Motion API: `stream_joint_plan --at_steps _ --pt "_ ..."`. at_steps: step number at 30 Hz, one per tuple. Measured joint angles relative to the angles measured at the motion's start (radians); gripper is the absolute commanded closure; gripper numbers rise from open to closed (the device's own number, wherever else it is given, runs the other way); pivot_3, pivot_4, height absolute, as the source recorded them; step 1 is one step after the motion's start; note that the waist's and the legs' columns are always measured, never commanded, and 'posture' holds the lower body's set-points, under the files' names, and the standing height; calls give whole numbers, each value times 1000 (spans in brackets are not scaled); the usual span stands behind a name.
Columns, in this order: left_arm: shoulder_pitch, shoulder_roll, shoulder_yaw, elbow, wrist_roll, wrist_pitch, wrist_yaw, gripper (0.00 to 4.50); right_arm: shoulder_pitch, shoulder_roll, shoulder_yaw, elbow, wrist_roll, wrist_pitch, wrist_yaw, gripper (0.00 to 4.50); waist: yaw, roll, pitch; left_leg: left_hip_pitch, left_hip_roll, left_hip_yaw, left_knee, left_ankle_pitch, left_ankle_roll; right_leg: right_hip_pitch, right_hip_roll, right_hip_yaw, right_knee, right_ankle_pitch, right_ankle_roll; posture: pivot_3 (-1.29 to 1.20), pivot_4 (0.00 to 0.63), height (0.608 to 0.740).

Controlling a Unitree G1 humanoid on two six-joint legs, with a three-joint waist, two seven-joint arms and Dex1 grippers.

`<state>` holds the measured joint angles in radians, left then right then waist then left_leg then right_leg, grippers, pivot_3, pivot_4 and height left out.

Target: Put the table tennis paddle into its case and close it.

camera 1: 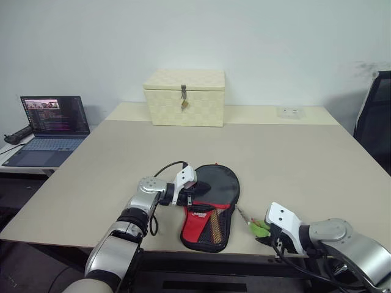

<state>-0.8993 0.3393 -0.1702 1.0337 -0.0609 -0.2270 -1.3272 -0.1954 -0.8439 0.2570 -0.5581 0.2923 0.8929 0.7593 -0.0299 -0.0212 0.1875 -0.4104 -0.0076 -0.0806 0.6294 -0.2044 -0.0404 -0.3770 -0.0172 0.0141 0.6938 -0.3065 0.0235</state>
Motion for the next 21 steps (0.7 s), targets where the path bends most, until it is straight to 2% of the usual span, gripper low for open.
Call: stream_joint_plan --at_steps 11,21 --pt "-47 -41 0 85 35 -39 14 0 62 -99 -50 -209 100 54 75 4484 9 1 -1 2 0 -3 -1 0 0 8 -1 -4 -11 1 2 0 150 740" --pt "-57 -69 0 102 46 -40 53 0 72 -99 73 -292 123 46 91 4484 27 1 -2 1 -2 -3 -1 -1 1 8 -2 -4 -13 2 5 0 150 740"
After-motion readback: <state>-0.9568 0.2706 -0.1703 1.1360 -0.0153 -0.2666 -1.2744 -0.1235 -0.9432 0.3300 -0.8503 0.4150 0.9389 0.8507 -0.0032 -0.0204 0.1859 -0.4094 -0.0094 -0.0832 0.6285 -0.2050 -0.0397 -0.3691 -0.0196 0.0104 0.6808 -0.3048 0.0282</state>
